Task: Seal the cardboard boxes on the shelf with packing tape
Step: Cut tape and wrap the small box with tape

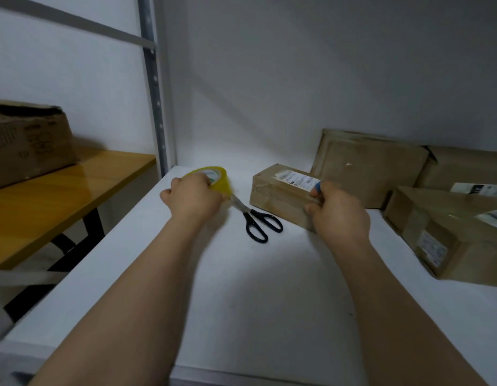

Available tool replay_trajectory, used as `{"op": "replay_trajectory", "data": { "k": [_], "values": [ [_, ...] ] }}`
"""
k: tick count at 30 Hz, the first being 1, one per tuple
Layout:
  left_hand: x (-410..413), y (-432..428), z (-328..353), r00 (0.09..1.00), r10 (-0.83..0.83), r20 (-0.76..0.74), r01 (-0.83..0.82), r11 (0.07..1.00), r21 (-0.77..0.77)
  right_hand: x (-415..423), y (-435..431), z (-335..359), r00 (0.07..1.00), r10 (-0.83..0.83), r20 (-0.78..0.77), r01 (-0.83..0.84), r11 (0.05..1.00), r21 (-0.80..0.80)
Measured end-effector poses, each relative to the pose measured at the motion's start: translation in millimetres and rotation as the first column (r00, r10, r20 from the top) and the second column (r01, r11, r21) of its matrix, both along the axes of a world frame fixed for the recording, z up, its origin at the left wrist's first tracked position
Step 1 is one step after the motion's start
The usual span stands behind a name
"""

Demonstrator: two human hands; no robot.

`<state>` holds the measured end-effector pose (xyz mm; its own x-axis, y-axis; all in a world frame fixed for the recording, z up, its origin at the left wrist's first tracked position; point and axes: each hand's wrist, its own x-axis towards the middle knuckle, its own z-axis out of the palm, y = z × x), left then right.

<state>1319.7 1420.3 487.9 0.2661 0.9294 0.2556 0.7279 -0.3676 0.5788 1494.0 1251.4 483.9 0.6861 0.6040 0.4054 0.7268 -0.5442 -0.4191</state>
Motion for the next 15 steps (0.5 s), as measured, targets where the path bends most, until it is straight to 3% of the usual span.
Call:
{"op": "replay_trajectory", "data": {
  "k": [2,4,7,9,12,15],
  "values": [
    [-5,2,6,0.952,0.029,0.306,0.02,0.988,-0.154,-1,1,1,1.0,0.015,-0.013,-0.015,1.0,-0.009],
    [-6,0,8,0.828,0.001,0.561,0.137,0.969,-0.204,-5,2,5,1.0,0.025,-0.016,-0.025,0.999,0.028],
    [0,-11,8,0.776,-0.038,0.63,0.181,0.97,-0.164,-21,0,16,0.991,0.132,-0.011,-0.125,0.956,0.267],
    [6,-23,12,0.723,-0.062,0.688,0.219,0.965,-0.144,-35,4,17,0.953,0.282,-0.11,-0.21,0.877,0.432],
    [17,-41,14,0.566,-0.142,0.812,0.377,0.921,-0.101,-50,18,13,0.8,0.487,-0.349,-0.232,0.789,0.569],
    [26,-61,14,0.458,-0.2,0.866,0.526,0.847,-0.082,-54,26,9,0.664,0.62,-0.418,-0.316,0.739,0.595]
  ]
}}
